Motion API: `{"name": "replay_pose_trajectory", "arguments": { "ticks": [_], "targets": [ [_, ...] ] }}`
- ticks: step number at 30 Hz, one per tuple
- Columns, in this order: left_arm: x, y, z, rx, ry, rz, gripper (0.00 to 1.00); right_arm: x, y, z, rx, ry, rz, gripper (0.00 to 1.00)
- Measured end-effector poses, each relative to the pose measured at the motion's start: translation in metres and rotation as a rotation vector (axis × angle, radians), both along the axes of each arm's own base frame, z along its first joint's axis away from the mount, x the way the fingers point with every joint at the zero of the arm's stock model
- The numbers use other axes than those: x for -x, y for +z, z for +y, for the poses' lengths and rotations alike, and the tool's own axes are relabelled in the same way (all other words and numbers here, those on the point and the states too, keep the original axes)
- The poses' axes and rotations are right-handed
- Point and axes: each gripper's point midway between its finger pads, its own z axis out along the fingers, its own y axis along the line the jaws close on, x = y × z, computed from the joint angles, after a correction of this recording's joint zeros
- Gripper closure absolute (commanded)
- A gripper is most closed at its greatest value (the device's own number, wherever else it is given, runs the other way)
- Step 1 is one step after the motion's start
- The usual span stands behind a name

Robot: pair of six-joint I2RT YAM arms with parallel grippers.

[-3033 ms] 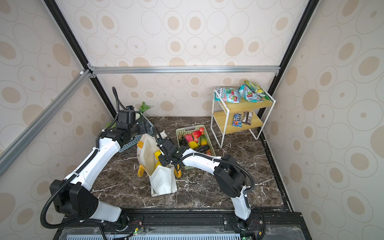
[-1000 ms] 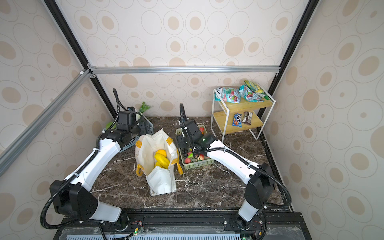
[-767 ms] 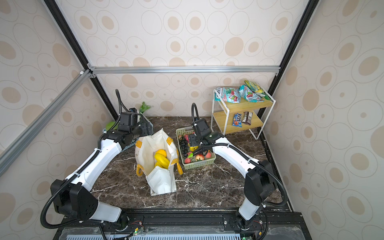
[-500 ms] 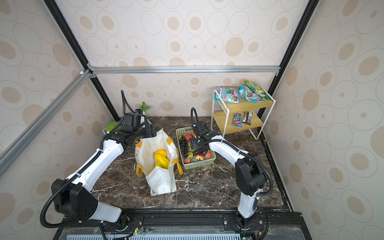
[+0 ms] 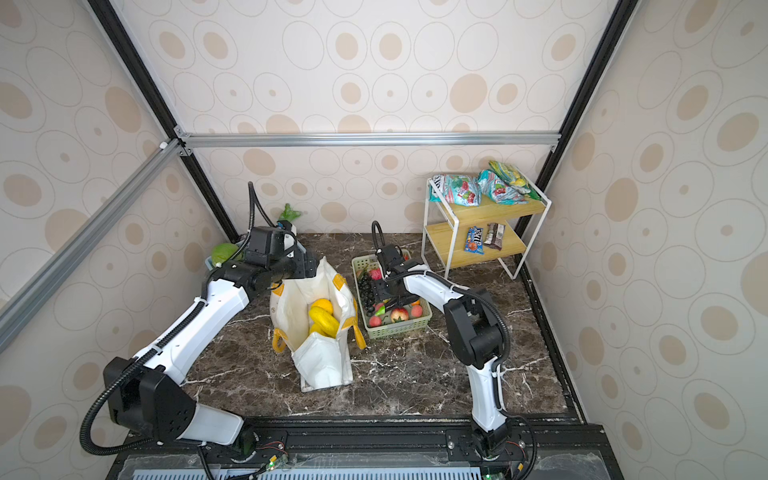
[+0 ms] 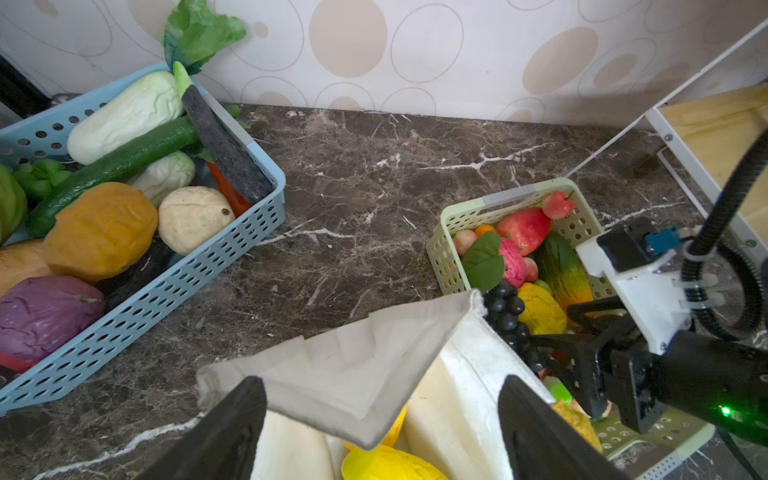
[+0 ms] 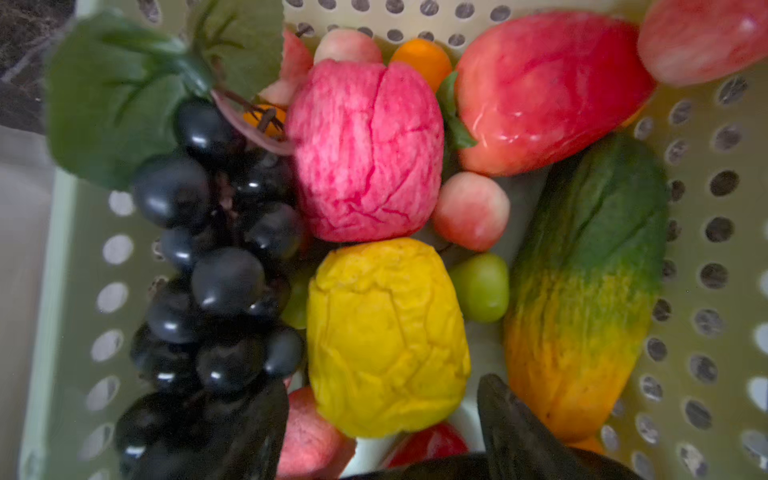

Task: Place the food into the grocery bag and tie it
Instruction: 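Lower the right gripper and grasp the yellow wrinkled pepper in the basket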

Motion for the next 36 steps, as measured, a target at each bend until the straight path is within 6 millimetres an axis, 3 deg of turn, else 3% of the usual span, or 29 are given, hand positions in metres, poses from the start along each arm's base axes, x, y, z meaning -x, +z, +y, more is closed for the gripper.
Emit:
{"name": "replay_pose_trajectory", "arguments": {
  "ticks": [8,12,18,36],
  "targets": [
    [0.000,0.000,0.000,-0.001,0.000,0.000,0.12,-0.004,-0.022,0.001,0.026,0.019,0.040,0.33],
    [0.000,0.000,0.001,-0.003,0.003,-0.001,0.12,-0.004,-0.023,0.002,0.022,0.023,0.045,0.41],
    [0.000,0.000,0.001,-0.005,0.006,-0.002,0.12,-0.003,-0.020,0.002,0.020,0.032,0.041,0.44],
    [0.000,-0.005,0.002,-0.008,0.006,0.004,0.12,0.002,0.051,-0.008,-0.001,0.046,-0.073,0.46]
  ]
}}
